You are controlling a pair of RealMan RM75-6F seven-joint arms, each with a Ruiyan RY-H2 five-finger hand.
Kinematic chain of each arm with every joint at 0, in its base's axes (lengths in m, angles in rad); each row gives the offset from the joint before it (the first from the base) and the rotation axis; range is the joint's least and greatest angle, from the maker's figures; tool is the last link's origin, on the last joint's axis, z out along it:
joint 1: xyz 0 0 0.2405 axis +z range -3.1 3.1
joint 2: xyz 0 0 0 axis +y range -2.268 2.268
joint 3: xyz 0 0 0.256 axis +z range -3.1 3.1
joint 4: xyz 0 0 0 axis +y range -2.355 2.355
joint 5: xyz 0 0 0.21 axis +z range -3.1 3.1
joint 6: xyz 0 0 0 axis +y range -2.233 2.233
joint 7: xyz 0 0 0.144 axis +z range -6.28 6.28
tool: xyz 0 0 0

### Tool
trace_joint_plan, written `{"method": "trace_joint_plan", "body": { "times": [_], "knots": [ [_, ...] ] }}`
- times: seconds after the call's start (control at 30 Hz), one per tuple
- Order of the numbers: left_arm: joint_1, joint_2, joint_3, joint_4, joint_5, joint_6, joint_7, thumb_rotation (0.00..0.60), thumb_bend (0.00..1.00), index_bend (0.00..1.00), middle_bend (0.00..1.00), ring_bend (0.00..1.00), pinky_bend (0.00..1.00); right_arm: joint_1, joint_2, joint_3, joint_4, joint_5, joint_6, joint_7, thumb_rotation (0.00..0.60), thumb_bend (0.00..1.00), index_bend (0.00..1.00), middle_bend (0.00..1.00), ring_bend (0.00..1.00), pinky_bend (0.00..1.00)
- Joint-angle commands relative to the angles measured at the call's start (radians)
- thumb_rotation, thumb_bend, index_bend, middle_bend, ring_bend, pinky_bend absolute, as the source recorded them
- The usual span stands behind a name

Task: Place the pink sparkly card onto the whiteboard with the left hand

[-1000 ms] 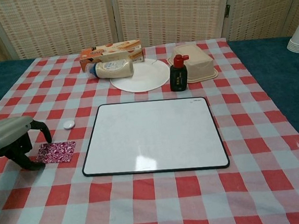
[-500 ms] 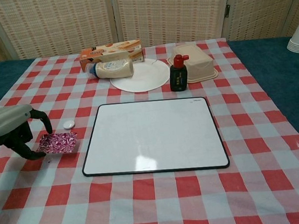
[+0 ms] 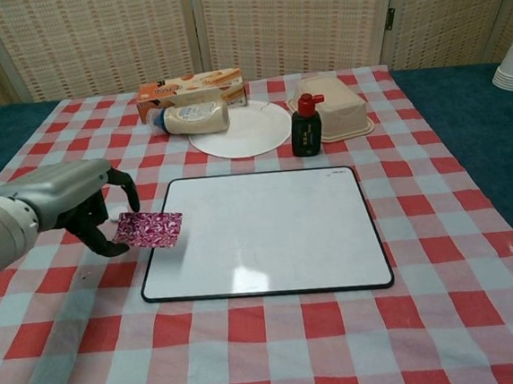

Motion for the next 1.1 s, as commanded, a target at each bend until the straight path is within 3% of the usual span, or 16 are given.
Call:
{"method": "trace_joint_plan", "body": {
  "times": [0.03,0.2,0.43,0.7,1.1],
  "knots": [
    [-0.050,-0.060,-0.024,0.026,-0.046,0.005,0.059,0.600,0.23,0.40,1.00,0.98,0.97,-0.002,-0.001,-0.001,0.000,-0.004,0.004,0.001,0.600,0.00,0.12,0.03,0.00,0.10],
    [-0.083,-0.093,-0.037,0.044,-0.075,0.007,0.100,0.600,0.23,0.40,1.00,0.98,0.97,-0.003,-0.001,-0.004,0.001,-0.010,0.007,0.002,0.600,0.00,0.12,0.03,0.00,0.10],
    [-0.224,-0.203,-0.148,0.089,-0.151,0.028,0.216,0.600,0.23,0.40,1.00,0.98,0.97,-0.007,0.005,0.001,0.002,-0.011,0.018,0.018,0.600,0.00,0.12,0.03,0.00,0.10],
    [-0.287,-0.254,-0.165,0.153,-0.215,0.024,0.252,0.600,0.23,0.40,1.00,0.98,0.97,-0.008,0.013,0.001,0.001,-0.011,0.015,0.033,0.600,0.00,0.12,0.03,0.00,0.10],
    [-0.363,-0.317,-0.189,0.220,-0.227,0.029,0.264,0.600,0.23,0.40,1.00,0.98,0.97,-0.009,0.024,-0.001,0.000,-0.017,0.015,0.055,0.600,0.00,0.12,0.03,0.00,0.10]
  ]
}}
